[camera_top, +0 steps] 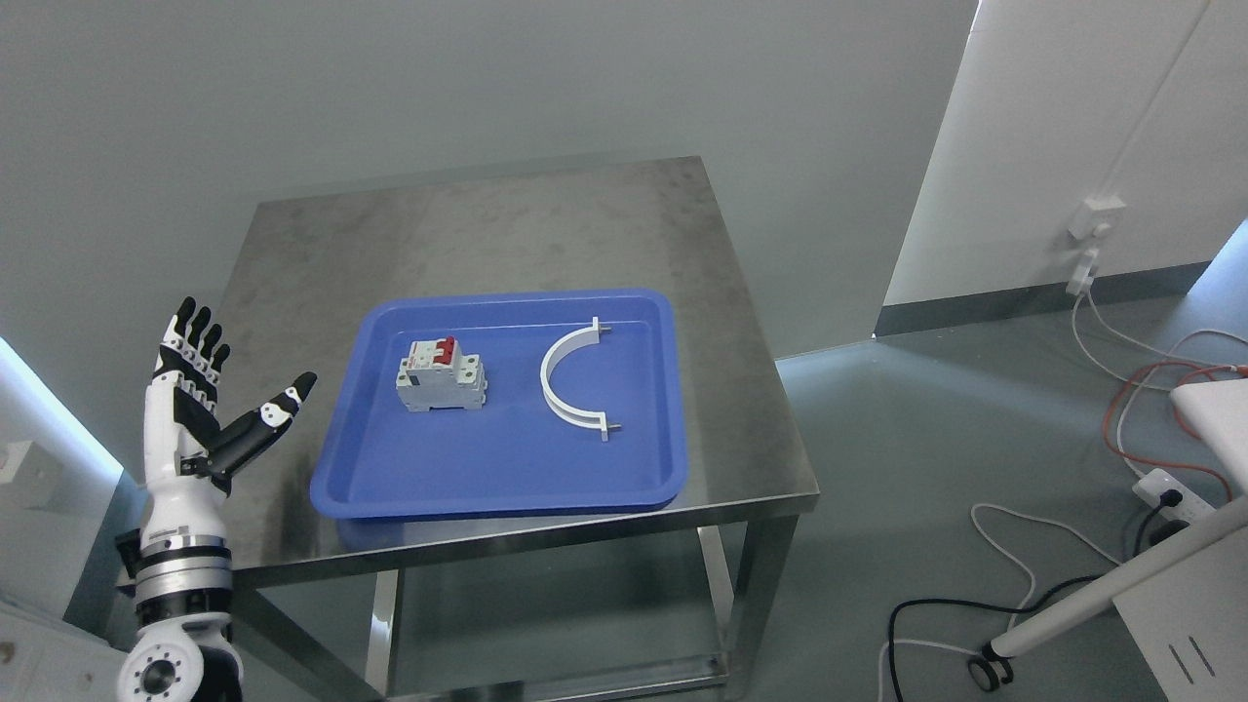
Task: Place circuit breaker on shelf
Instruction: 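Reach the left hand toward the grey circuit breaker in the blue tray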
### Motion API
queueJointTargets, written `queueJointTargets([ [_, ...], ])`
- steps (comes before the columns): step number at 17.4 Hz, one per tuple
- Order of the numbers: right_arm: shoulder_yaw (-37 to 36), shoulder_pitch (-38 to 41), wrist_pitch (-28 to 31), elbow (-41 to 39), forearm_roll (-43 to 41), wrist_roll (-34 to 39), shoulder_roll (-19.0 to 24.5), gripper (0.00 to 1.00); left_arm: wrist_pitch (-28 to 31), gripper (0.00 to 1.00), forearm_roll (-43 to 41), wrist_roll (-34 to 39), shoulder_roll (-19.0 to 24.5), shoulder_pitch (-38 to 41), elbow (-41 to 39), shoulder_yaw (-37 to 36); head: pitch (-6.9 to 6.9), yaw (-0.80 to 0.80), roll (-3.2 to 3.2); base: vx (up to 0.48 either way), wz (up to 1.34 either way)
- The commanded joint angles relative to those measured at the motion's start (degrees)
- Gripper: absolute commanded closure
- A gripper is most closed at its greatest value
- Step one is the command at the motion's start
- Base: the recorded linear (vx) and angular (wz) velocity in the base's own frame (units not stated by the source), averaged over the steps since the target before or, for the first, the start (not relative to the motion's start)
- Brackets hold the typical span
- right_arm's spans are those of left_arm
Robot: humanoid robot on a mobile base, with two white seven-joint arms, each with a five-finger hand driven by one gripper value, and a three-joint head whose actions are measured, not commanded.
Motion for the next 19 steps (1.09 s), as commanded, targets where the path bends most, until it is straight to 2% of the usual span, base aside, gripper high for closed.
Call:
queueJointTargets([
  [1,1.1,0.0,-0.8,0.0,0.0,-0.3,-1.0,0.00,-0.1,0.00,0.3,-1.7,1.0,0.0,-0.1,-0.3,0.00,0.00,0.00,0.000,0.00],
  [4,1.1,0.0,-0.8,0.0,0.0,-0.2,-1.0,0.00,-1.2,0.00,0.2,-2.6,1.0,-1.3,-0.2,-0.3,0.00,0.00,0.00,0.002,0.00],
  [5,1.1,0.0,-0.8,0.0,0.0,-0.3,-1.0,0.00,-1.1,0.00,0.2,-5.2,3.8,-2.4,-0.1,-1.4,0.00,0.00,0.00,0.000,0.00],
  [6,1.1,0.0,-0.8,0.0,0.0,-0.3,-1.0,0.00,-0.4,0.00,-0.2,-11.6,9.4,-3.5,-0.1,-4.6,0.00,0.00,0.00,0.000,0.00],
  [7,1.1,0.0,-0.8,0.0,0.0,-0.2,-1.0,0.00,0.3,0.00,-0.3,-16.8,13.1,-4.4,-0.1,-6.6,0.00,0.00,0.00,0.000,0.00],
  [10,1.1,0.0,-0.8,0.0,0.0,-0.2,-1.0,0.00,6.3,0.00,-4.5,-27.4,21.1,-8.4,0.2,-10.3,0.00,0.00,0.00,0.000,0.00],
  [11,1.1,0.0,-0.8,0.0,0.0,-0.2,-1.0,0.00,8.0,0.00,-6.3,-29.1,22.4,-10.1,0.2,-11.0,0.00,0.00,0.00,0.000,0.00],
  [13,1.1,0.0,-0.8,0.0,0.0,-0.2,-1.0,0.00,9.9,0.00,-12.0,-30.5,24.1,-12.4,1.0,-13.7,0.00,0.00,0.00,0.000,0.00],
  [16,1.1,0.0,-0.8,0.0,0.0,-0.2,-1.0,0.00,9.9,0.01,-21.0,-31.8,23.9,-12.4,3.1,-17.8,0.00,0.00,0.00,0.000,0.00],
  [19,1.1,0.0,-0.8,0.0,0.0,-0.2,-1.0,0.00,10.2,0.04,-23.5,-34.9,23.5,-12.1,4.0,-19.0,0.00,0.00,0.00,0.000,0.00],
])
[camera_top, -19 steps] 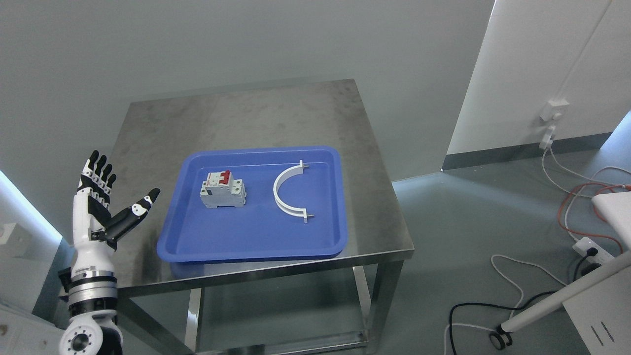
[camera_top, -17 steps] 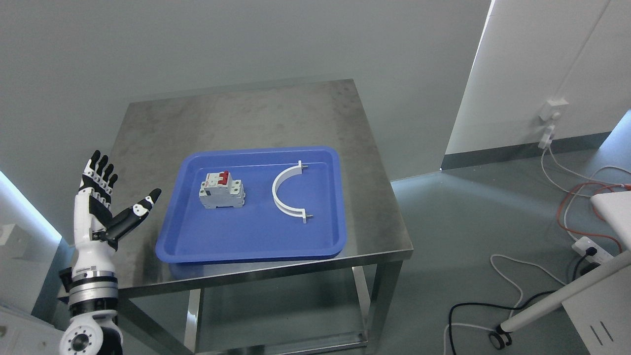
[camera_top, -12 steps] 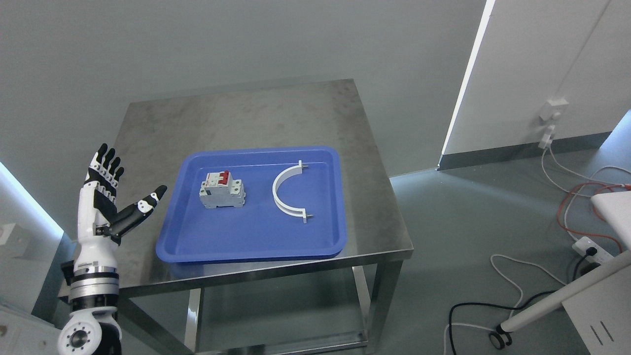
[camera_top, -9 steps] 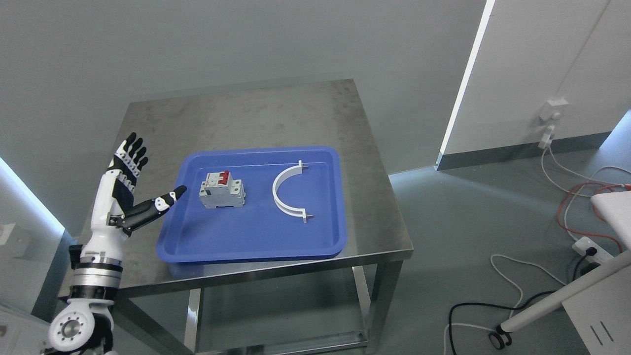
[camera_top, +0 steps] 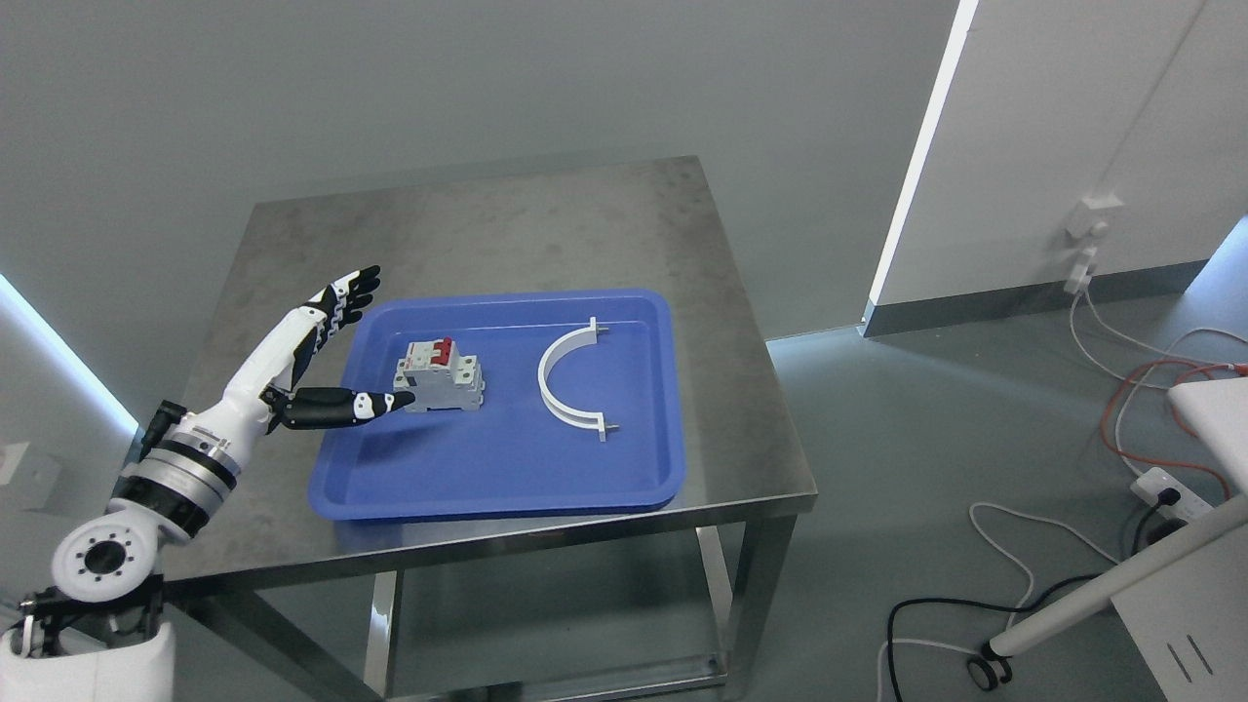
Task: Place circuit breaker on shelf
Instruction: 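Close the left hand fingers around the grey circuit breaker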
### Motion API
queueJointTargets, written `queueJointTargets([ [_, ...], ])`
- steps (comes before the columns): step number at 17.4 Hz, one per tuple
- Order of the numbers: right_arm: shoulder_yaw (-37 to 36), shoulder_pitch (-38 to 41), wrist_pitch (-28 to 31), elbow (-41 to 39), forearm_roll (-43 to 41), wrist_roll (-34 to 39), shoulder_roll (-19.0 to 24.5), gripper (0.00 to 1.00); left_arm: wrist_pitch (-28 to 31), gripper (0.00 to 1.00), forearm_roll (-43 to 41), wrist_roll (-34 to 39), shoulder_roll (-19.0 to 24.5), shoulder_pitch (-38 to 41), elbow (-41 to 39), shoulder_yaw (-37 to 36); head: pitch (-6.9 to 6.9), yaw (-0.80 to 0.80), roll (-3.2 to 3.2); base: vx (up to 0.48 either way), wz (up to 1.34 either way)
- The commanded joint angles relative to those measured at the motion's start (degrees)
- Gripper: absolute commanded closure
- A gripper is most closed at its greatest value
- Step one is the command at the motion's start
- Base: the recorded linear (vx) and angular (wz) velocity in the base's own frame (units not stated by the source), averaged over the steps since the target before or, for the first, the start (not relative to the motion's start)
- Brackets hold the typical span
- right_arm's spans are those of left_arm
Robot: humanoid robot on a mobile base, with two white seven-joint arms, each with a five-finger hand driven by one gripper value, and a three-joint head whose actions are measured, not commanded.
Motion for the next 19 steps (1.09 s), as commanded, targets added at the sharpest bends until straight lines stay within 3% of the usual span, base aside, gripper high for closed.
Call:
queueJointTargets([
  [1,1.1,0.0,-0.8,0.0,0.0,-0.1,-1.0,0.00,0.6,0.05,-9.3,-2.4,6.8,-2.1,4.4,-8.6,0.00,0.00,0.00,0.000,0.00],
  [5,1.1,0.0,-0.8,0.0,0.0,0.0,-1.0,0.00,0.6,0.19,-11.0,-2.4,3.2,-3.8,7.6,-8.5,0.00,0.00,0.00,0.000,0.00],
  [9,1.1,0.0,-0.8,0.0,0.0,0.0,-1.0,0.00,0.6,0.44,-10.9,-2.4,-1.9,-3.9,8.8,-7.3,0.00,0.00,0.00,0.000,0.00],
  [12,1.1,0.0,-0.8,0.0,0.0,0.0,-1.0,0.00,0.6,0.66,-10.6,-2.6,-7.7,-4.0,8.9,-2.6,0.00,0.00,0.00,0.000,0.00],
  [15,1.1,0.0,-0.8,0.0,0.0,0.0,-1.0,0.00,0.1,0.79,-10.8,-2.4,-10.8,-3.8,8.9,0.9,0.00,0.00,0.00,0.000,0.00],
  [16,1.1,0.0,-0.8,0.0,0.0,-0.1,-1.0,0.00,0.1,0.77,-10.8,-1.8,-10.9,-3.9,9.1,1.5,0.00,0.00,0.00,0.000,0.00],
  [17,1.1,0.0,-0.8,0.0,0.0,-0.1,-1.0,0.00,0.4,0.62,-10.8,-0.9,-10.8,-4.0,10.1,1.4,0.00,0.00,0.00,0.001,0.02],
  [18,1.1,0.0,-0.8,0.0,0.0,0.0,-1.0,0.00,0.9,0.35,-10.8,0.7,-10.8,-4.3,10.4,1.4,0.00,0.00,0.00,0.001,0.02],
  [19,1.1,0.0,-0.8,0.0,0.0,0.0,-1.0,0.00,2.0,0.24,-10.8,3.0,-10.9,-4.5,10.5,1.4,0.00,0.00,0.00,0.000,0.00],
])
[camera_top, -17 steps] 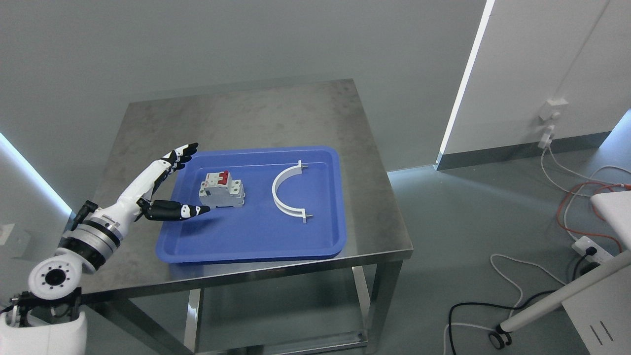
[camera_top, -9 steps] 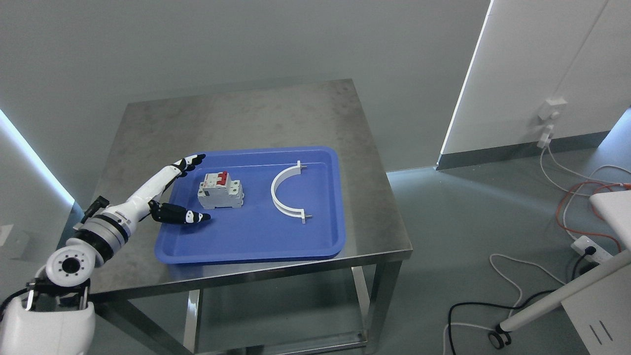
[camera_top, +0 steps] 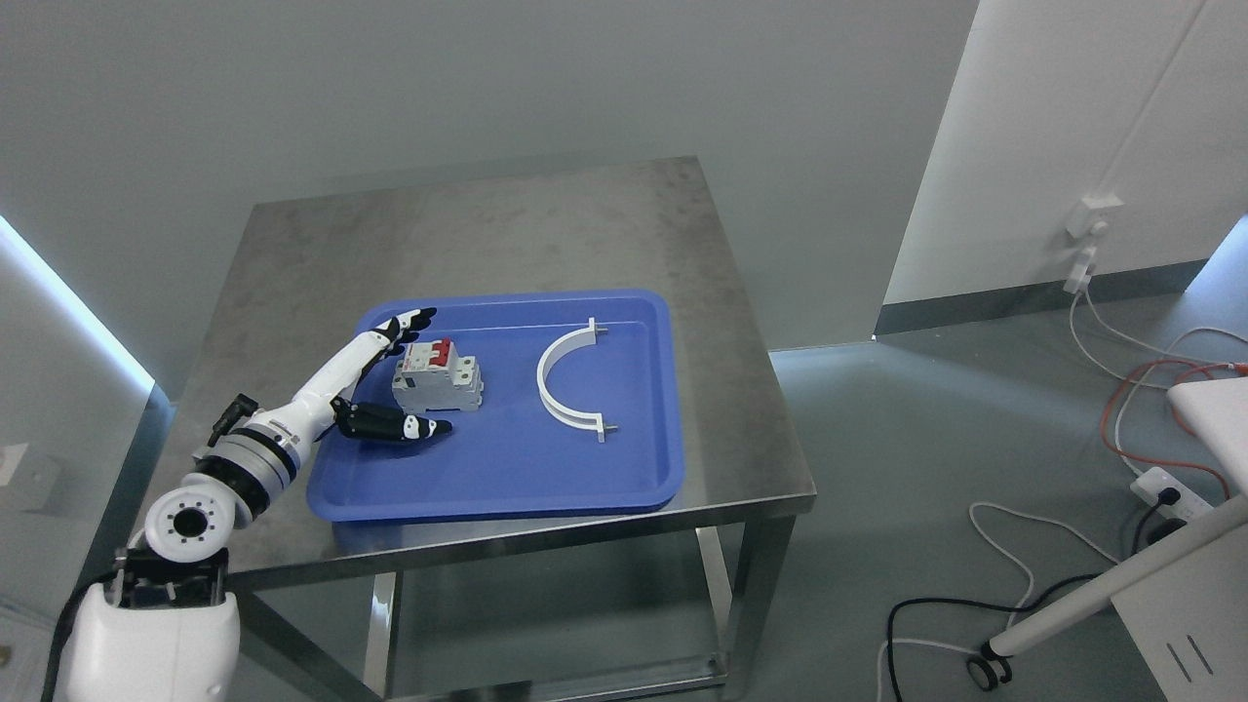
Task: Place circuit breaker on shelf
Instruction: 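Lift the circuit breaker out of the tray with the left hand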
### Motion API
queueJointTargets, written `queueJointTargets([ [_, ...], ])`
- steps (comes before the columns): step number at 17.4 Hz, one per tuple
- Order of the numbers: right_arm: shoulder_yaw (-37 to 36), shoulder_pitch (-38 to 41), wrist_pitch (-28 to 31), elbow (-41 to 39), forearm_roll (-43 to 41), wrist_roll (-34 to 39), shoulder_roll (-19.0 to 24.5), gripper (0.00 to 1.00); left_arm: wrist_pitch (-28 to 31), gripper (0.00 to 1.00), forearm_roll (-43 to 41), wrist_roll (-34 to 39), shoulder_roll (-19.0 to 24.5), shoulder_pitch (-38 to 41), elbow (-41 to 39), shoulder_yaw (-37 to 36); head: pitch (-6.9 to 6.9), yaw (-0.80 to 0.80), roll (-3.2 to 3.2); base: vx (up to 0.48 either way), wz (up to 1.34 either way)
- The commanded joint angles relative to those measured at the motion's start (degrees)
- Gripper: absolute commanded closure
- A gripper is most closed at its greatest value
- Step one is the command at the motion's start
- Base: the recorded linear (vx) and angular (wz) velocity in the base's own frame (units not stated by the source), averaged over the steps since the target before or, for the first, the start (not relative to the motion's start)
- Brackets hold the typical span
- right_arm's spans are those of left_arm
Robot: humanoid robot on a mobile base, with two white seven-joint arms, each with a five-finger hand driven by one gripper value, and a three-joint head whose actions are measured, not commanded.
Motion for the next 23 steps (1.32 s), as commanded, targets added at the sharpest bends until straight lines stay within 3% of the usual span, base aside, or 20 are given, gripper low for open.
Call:
queueJointTargets([
  [1,1.1,0.0,-0.8,0.0,0.0,0.1,-1.0,0.00,2.1,0.23,0.0,5.0,-5.7,-0.5,2.9,3.4,0.00,0.00,0.00,0.000,0.00],
  [3,1.1,0.0,-0.8,-0.1,0.0,0.1,-1.0,0.00,2.1,0.30,0.0,5.3,-6.1,-0.4,2.7,3.9,0.00,0.00,0.00,0.000,0.00],
  [9,1.1,0.0,-0.8,0.0,0.0,0.0,-1.0,0.00,0.1,0.75,0.1,4.1,-8.5,0.1,2.6,7.1,0.00,0.00,0.00,0.000,0.00],
  [12,1.1,0.0,-0.8,0.0,0.0,0.1,-1.0,0.00,-2.1,0.89,0.1,3.5,-9.6,0.2,2.5,7.7,0.00,0.00,0.00,0.000,0.00],
  [14,1.1,0.0,-0.8,0.0,0.0,0.1,-1.0,0.00,-6.4,0.96,0.4,3.7,-9.8,-1.0,1.6,13.0,0.00,0.00,0.00,0.011,0.00],
  [16,1.1,0.0,-0.8,0.0,0.0,0.0,-1.0,0.00,-10.1,0.98,3.9,5.4,-9.8,-2.8,0.1,15.6,0.00,0.00,0.00,0.015,-0.06],
  [19,1.1,0.0,-0.8,0.0,0.0,0.1,-1.0,0.00,-11.4,0.95,13.1,15.0,-9.8,-2.8,-2.0,18.8,0.00,0.00,0.00,-0.015,0.01],
  [23,1.1,0.0,-0.8,0.0,0.0,0.0,-1.0,0.00,-25.5,0.93,17.1,25.2,-9.8,0.1,-2.5,19.8,0.00,0.00,0.00,-0.080,0.09],
])
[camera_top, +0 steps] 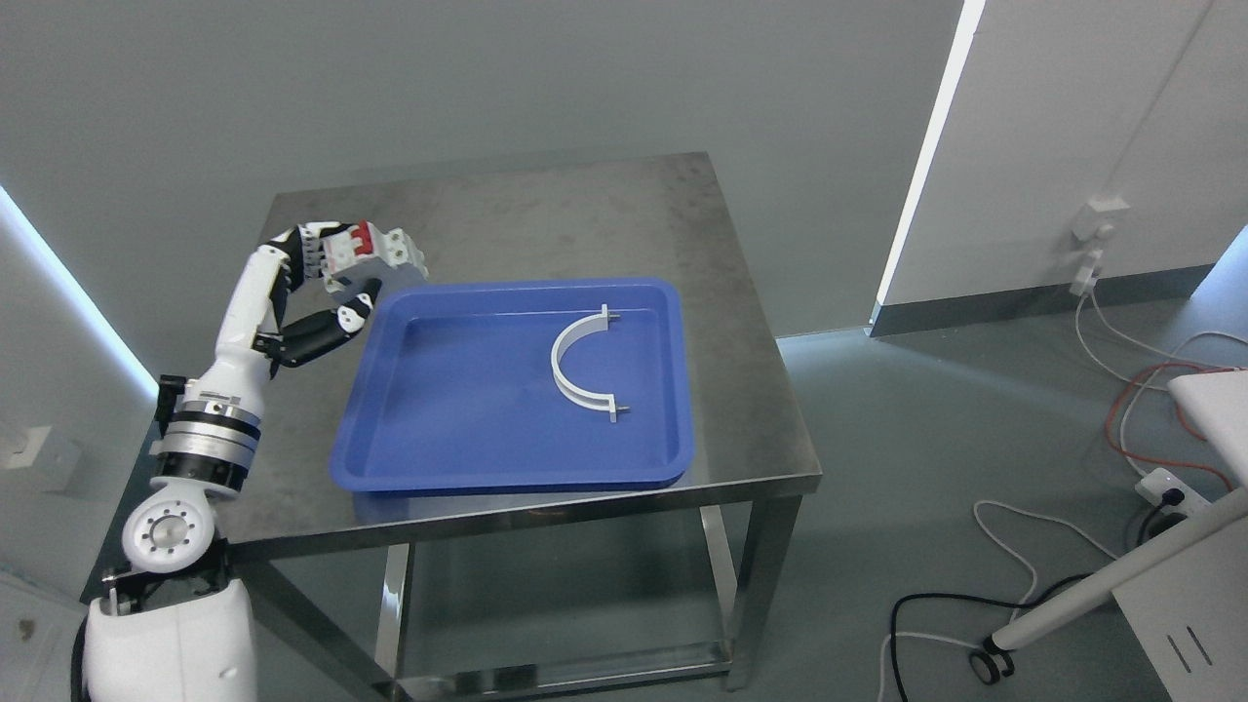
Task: Place circuit breaker on shelf
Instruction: 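Hold the breaker raised in the left hand while turning toward the bin shelf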
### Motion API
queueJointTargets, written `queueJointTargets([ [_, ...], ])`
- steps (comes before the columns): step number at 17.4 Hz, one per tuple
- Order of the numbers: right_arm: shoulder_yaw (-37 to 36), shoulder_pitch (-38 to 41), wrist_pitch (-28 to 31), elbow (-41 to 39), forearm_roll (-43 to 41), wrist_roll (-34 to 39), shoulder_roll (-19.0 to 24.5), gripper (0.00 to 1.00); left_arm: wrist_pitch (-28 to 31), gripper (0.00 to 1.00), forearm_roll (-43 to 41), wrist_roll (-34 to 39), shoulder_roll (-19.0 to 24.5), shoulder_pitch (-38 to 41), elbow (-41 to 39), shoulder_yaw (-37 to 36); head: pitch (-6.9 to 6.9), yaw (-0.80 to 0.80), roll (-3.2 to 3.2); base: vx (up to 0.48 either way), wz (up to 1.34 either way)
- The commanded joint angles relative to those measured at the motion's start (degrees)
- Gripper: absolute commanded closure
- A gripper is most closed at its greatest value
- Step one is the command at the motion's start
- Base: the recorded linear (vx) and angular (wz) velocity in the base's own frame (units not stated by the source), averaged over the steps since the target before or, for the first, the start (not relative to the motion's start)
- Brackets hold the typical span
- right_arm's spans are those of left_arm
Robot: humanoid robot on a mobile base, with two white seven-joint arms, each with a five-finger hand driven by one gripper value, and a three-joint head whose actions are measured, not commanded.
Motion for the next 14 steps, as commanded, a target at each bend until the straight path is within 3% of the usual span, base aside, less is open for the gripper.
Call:
queueJointTargets([
  [1,1.1,0.0,-0.8,0.0,0.0,-0.1,-1.0,0.00,-7.9,0.93,6.5,7.2,-0.7,3.2,-4.3,6.6,0.00,0.00,0.00,-0.140,0.12],
  [5,1.1,0.0,-0.8,0.0,0.0,-0.1,-1.0,0.00,-8.0,0.91,7.0,9.4,-0.7,7.5,-7.0,6.3,0.00,0.00,0.00,-0.186,0.04],
  [14,1.1,0.0,-0.8,0.0,0.0,-0.1,-1.0,0.00,-8.0,0.99,7.5,11.7,-0.7,7.9,-8.2,6.0,0.00,0.00,0.00,-0.314,0.10],
])
